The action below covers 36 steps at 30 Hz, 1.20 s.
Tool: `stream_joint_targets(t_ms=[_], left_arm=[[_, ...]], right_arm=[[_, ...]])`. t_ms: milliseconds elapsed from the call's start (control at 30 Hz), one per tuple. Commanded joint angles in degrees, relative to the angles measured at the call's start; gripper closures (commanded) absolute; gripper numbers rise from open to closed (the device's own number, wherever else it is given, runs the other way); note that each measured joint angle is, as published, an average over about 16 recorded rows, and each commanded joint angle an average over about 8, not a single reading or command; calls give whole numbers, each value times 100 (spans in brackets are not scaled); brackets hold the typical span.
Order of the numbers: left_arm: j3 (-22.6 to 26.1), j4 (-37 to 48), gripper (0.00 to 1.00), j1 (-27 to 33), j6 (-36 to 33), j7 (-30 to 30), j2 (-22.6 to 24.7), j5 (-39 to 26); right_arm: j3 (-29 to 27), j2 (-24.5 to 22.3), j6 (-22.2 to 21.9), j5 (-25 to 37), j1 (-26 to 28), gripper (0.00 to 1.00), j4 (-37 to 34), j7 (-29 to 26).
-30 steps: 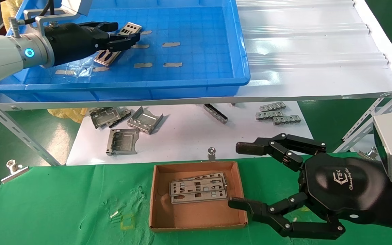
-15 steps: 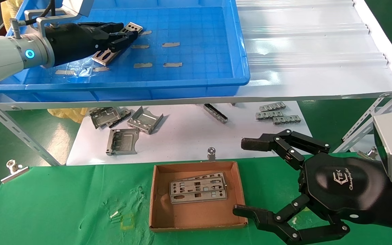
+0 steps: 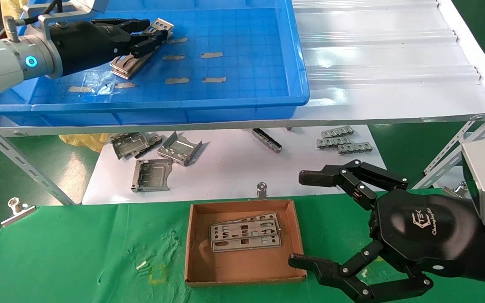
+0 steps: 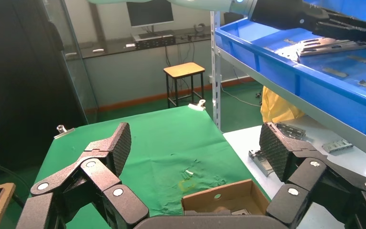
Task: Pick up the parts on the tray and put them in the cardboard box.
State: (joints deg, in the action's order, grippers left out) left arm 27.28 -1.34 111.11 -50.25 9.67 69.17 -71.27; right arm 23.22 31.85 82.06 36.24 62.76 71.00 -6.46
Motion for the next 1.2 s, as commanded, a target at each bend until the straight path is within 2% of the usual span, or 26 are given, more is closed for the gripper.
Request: stream_joint_targets(t_ms=[33,300,467,567,800,900,1067,1200], left_arm=[[-17,1,100,14,-39,12,-9,24],[-77,-5,100,100,-329,23,-100,112],[-105,-66,100,155,-822,50,-236,158],[-106,-139,100,162,-1390,83,-355,172],[-83,-380,100,129,-3361,205,-700,205],[-28,-515,100,76,-3907,276,-801,186],[136,-1119,100,-255,-4181,324,-963,326],[380,-2085,100,-800,-4201,246,-1232,765]], right_arm=[[0,0,0,0,0,0,0,0],[0,0,0,0,0,0,0,0],[0,0,0,0,0,0,0,0],[0,0,0,0,0,0,0,0],[0,0,0,0,0,0,0,0],[0,0,0,0,0,0,0,0],[0,0,0,0,0,0,0,0],[0,0,0,0,0,0,0,0]])
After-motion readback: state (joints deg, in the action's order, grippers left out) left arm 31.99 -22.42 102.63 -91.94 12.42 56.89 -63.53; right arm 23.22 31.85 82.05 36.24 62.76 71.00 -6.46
